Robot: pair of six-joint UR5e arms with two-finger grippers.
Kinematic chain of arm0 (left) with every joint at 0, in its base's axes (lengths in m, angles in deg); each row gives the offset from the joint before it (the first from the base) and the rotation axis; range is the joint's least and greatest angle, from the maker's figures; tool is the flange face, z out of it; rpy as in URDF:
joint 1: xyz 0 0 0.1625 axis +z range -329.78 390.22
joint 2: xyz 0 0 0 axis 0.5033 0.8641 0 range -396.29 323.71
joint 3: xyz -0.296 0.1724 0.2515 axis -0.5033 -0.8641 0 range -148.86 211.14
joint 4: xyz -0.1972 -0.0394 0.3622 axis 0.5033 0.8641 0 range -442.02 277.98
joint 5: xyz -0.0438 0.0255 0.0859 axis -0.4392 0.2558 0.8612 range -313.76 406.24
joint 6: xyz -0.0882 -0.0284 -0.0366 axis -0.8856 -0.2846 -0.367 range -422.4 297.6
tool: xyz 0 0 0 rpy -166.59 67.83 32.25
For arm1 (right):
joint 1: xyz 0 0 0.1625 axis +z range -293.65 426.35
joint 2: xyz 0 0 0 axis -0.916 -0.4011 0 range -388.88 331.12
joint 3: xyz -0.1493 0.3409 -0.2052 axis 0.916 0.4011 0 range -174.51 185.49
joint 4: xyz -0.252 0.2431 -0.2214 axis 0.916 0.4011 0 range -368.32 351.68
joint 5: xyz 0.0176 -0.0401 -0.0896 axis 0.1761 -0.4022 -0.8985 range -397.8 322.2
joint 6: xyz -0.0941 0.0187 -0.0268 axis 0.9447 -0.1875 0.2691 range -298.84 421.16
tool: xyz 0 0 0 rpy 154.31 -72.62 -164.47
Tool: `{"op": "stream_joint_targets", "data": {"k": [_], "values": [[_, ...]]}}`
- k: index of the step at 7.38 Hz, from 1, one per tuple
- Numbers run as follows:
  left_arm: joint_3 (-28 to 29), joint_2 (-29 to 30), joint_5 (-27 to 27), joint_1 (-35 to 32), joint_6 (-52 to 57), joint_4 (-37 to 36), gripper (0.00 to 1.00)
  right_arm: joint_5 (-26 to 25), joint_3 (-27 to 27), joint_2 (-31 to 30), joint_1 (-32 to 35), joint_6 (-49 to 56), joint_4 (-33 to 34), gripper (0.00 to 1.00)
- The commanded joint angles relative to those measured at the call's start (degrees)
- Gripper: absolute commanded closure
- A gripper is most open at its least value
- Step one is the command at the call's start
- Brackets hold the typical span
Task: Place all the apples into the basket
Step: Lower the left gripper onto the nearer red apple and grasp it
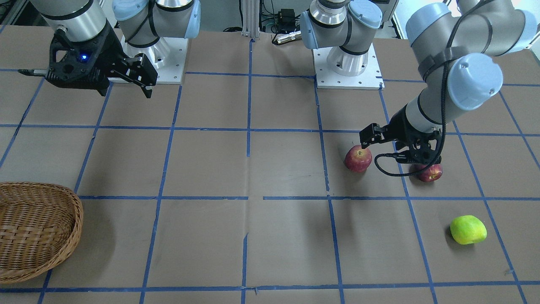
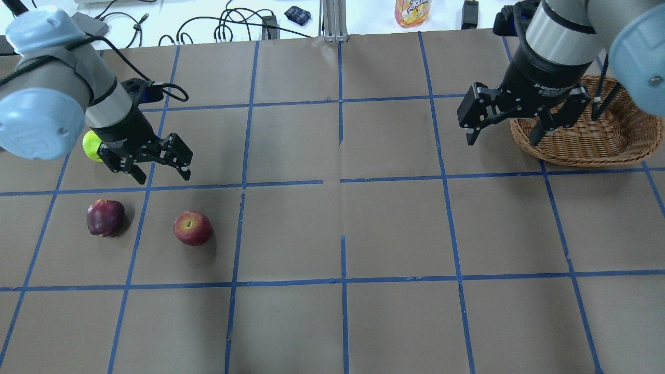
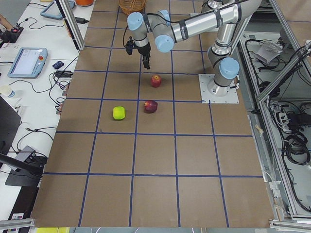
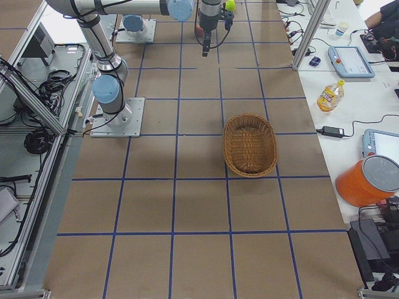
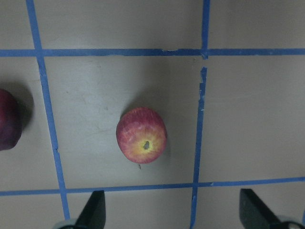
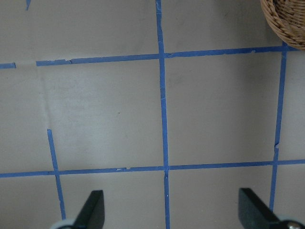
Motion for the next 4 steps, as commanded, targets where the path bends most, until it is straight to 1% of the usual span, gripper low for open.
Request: {"op": "stream_joint_targets", "data": {"k": [1, 2, 3, 4], "values": [[-7.89, 1.68, 0.08, 0.47, 0.45, -9.14, 0.00, 0.03, -0.02, -0.09, 0.02, 0.32, 0.01, 0.00], [-10.00, 2.03, 0.16, 0.47, 0.53, -10.28, 0.00, 0.04, -0.02, -0.10, 0.02, -0.11, 0.01, 0.00], [-11.41, 3.07, 0.08, 0.64, -0.16, -13.95, 0.00, -0.22, -0.02, -0.10, 0.02, -0.12, -0.07, 0.00], [-12.82, 4.13, 0.16, 0.64, 0.09, -14.51, 0.00, -0.40, -0.10, -0.10, 0.02, -0.12, -0.07, 0.00]]}}
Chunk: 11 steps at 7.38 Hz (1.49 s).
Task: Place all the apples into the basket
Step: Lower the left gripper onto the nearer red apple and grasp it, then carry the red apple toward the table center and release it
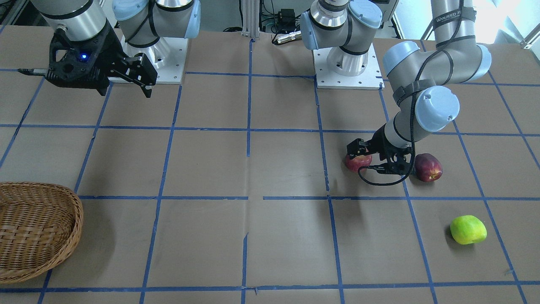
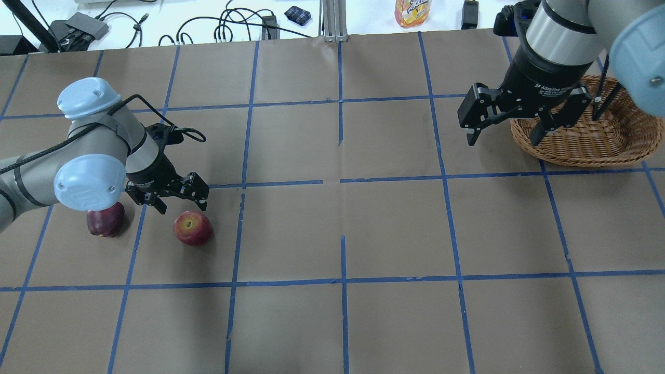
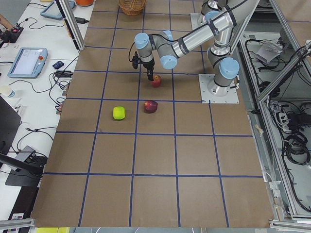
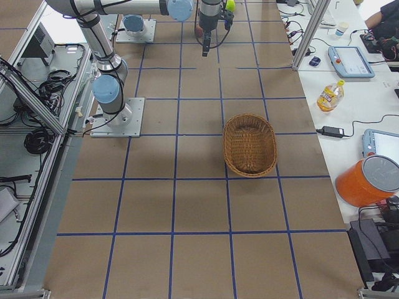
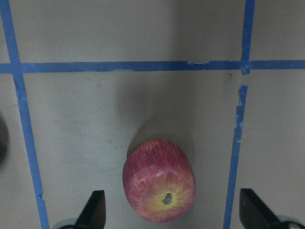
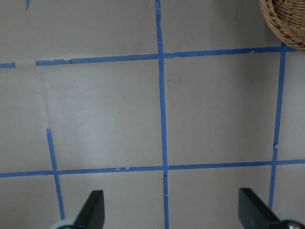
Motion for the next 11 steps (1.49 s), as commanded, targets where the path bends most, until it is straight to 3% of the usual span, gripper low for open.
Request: {"op": "stream_joint_targets", "data": {"k": [1, 3, 4, 5, 6, 8, 11], "values": [[-3.70, 1.70, 0.50, 0.07, 0.32, -2.33, 0.00, -0.31, -0.06, 0.08, -0.08, 0.21, 0.49, 0.00], [-4.60, 2.76, 0.59, 0.07, 0.50, -5.65, 0.03, -0.31, -0.06, -0.01, 0.01, -0.32, 0.15, 0.00], [-4.69, 3.02, 1.11, -0.19, 0.85, -6.98, 0.18, -0.31, 0.03, 0.08, -0.08, -0.23, 0.84, 0.00], [-4.25, 3.11, 2.07, -0.63, -0.28, -8.12, 0.78, -0.31, 0.03, -0.01, -0.17, -0.32, 0.15, 0.00], [-3.46, 1.89, 0.95, -2.20, -4.12, -8.14, 1.00, -0.31, -0.06, 0.08, -0.08, -0.32, 0.66, 0.00], [8.17, 3.01, -2.05, -12.25, -11.84, -4.38, 1.00, -0.40, 0.03, 0.08, -0.17, 0.39, 0.66, 0.00], [22.52, 12.75, -7.76, -26.35, -27.15, -5.58, 1.00, -0.49, 0.03, 0.08, -0.17, 0.30, 0.41, 0.00]]}}
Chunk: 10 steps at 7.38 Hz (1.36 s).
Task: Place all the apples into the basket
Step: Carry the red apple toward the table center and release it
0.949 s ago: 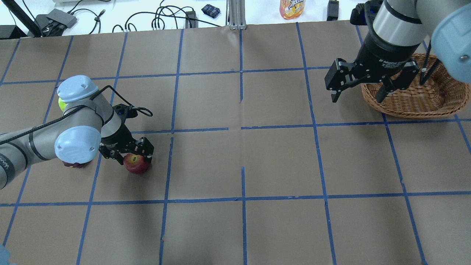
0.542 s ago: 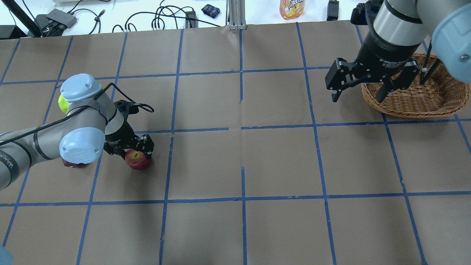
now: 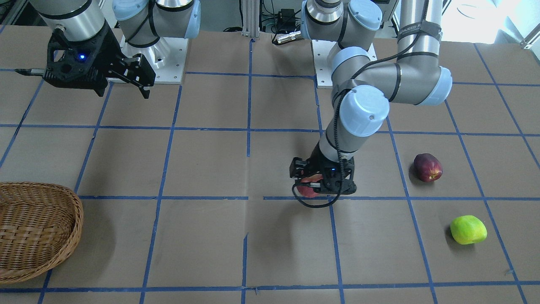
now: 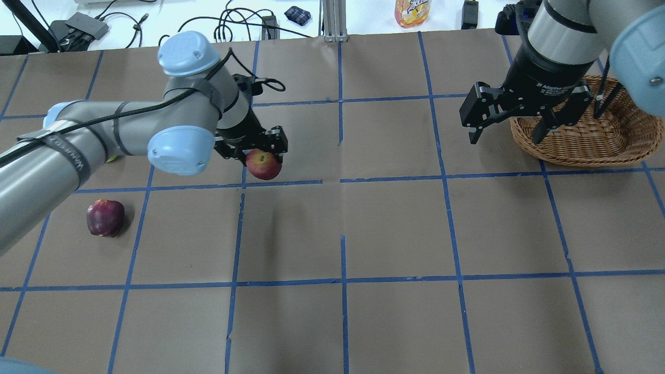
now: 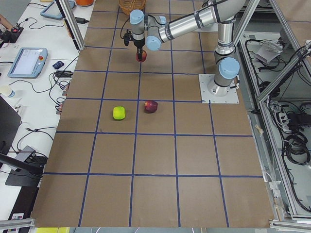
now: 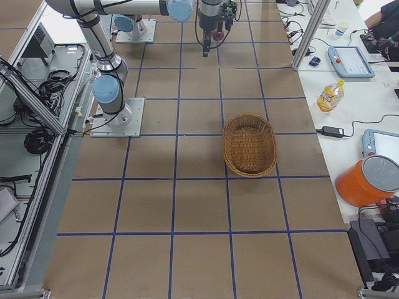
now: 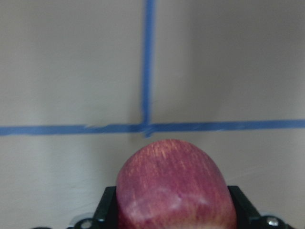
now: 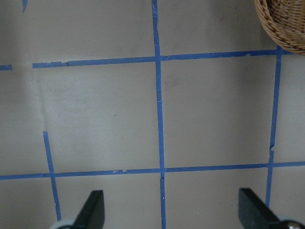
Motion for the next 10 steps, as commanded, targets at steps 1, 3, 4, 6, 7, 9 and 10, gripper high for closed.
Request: {"op": "stream_joint_targets", "data": {"k": [1, 3, 4, 6, 7, 9, 10], "values": [[8.29, 7.48, -2.03, -6.42, -6.78, -0.80, 1.00, 0.02, -0.05, 0.09, 0.09, 0.06, -0.07, 0.00], [8.49, 11.62, -1.68, -9.50, -8.72, -2.29, 0.91, 0.11, -0.48, 0.26, 0.09, -0.55, 0.10, 0.00], [8.15, 13.21, -0.20, -10.38, -7.85, -5.09, 0.29, 0.11, -0.49, 0.26, 0.09, -0.64, 0.63, 0.00], [9.19, 13.75, 1.93, -10.30, -7.76, -5.46, 0.00, 0.11, -0.66, 0.53, 0.09, -0.73, 0.64, 0.00], [10.33, 11.40, 1.84, -7.60, -0.27, -4.86, 0.00, 0.54, -0.75, 0.79, 0.18, -0.47, 0.64, 0.00], [14.19, 3.77, 1.32, 5.89, 9.54, 13.95, 0.00, 1.34, -2.41, 2.62, 0.18, -0.64, 0.81, 0.00], [13.95, 0.69, 2.88, 11.27, 16.52, 22.22, 0.00, 1.25, -3.03, 5.94, 0.70, -1.60, 4.99, 0.00]]}}
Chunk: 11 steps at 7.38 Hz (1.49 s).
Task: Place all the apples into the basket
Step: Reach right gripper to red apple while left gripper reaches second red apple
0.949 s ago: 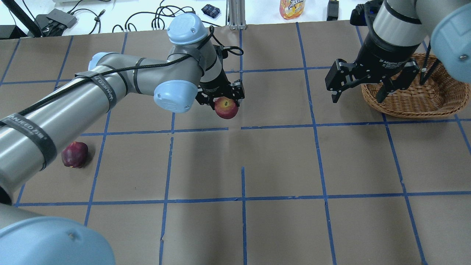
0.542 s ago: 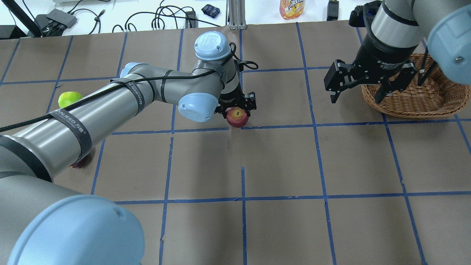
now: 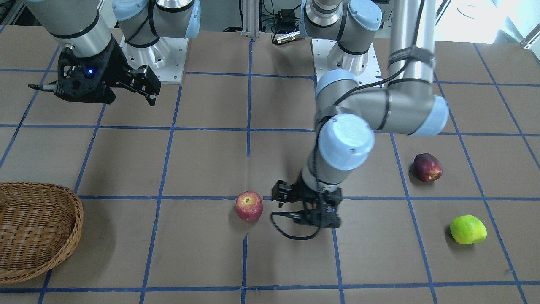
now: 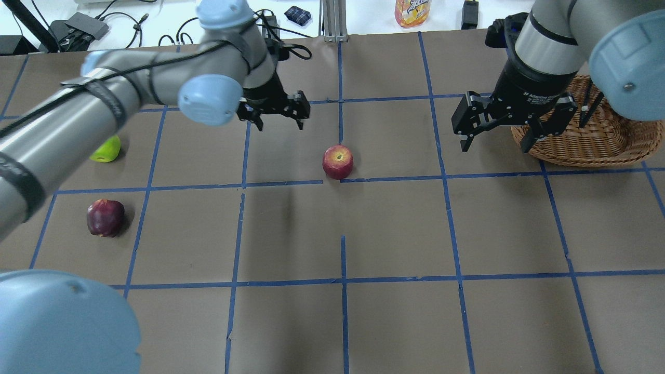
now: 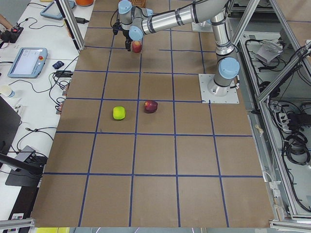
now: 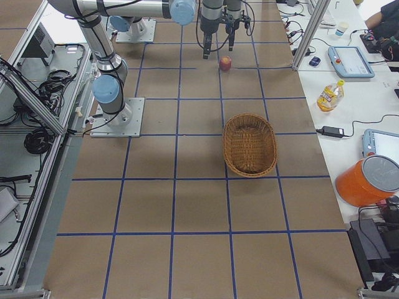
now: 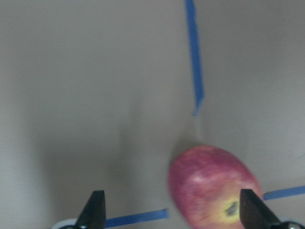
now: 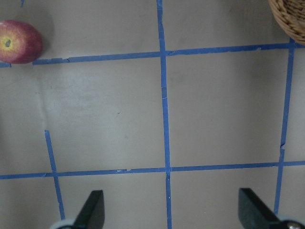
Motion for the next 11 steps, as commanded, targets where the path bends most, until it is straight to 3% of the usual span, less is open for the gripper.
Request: {"op": "stream_joint_targets", "data": {"k": [1, 2, 5, 6, 11], "values": [[-1.50, -6.41, 3.60, 14.10, 15.97, 13.18, 0.00, -0.01, -0.93, 4.47, 2.49, -6.23, 7.70, 0.00], [-4.48, -8.52, 7.20, 21.22, 22.76, 12.42, 0.00, -0.10, -1.10, 5.44, 6.34, -14.21, 9.31, 0.00], [-9.50, -7.68, 8.20, 35.39, 29.59, 9.01, 0.00, -0.88, -0.84, 13.41, 15.49, -33.22, 26.24, 0.00], [-13.17, -7.66, 8.03, 37.88, 30.81, 8.29, 0.00, -0.45, -0.84, 15.97, 16.82, -37.10, 28.46, 0.00], [-25.94, -5.04, 7.32, 38.34, 33.98, -14.77, 0.00, -0.01, -0.31, 25.22, 22.46, -40.21, 37.26, 0.00]]}}
